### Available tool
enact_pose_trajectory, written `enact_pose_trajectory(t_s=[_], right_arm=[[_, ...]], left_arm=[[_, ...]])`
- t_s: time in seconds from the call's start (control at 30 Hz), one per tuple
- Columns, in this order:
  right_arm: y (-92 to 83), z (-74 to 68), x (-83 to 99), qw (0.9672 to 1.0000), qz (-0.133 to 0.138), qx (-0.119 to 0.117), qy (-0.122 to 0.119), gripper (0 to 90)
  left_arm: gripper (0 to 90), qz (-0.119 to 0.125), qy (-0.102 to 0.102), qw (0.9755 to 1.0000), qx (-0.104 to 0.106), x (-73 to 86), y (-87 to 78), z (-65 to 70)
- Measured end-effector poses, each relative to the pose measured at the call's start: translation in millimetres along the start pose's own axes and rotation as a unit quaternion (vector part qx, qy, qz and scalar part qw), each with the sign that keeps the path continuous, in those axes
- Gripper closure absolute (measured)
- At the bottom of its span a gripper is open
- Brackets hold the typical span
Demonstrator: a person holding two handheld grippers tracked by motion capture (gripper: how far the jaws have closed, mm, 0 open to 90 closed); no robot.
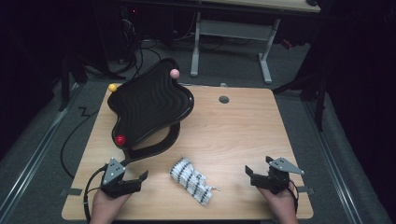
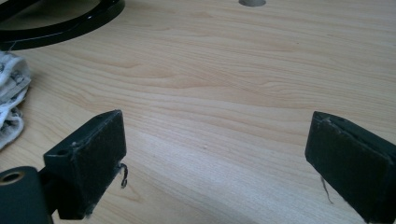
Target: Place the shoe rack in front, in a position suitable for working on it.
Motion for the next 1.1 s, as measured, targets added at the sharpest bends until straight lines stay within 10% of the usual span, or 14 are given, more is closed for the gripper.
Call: enact_pose_trajectory(t_s=[0.57,0.83,1.1], right_arm=[[1.1,-44.6,-8.1,0.9970,0.004,-0.050,-0.058,0.7],[-6.9,-109.8,-17.1,0.9840,0.018,-0.155,-0.086,0.6],[-7.3,-152.7,-14.3,0.9721,0.010,-0.204,-0.114,1.5]], left_arm=[[11.5,-0.031,0.009,0.9995,0.003,0.0,5.1,5.5],[14.3,-0.032,0.003,0.9995,0.001,-0.1,4.1,4.6],[15.1,-0.039,0.005,0.9992,-0.004,-0.9,4.9,5.0]])
Point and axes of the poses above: each handheld gripper's, and its own axes: y roughly forward along the jaws, x roughly out of its underside, z roughly to its right, the point moved 3 cm from there along y, roughly forward along the jaws, and after that the axes turned 11 degrees about x, right-handed, at the moved point
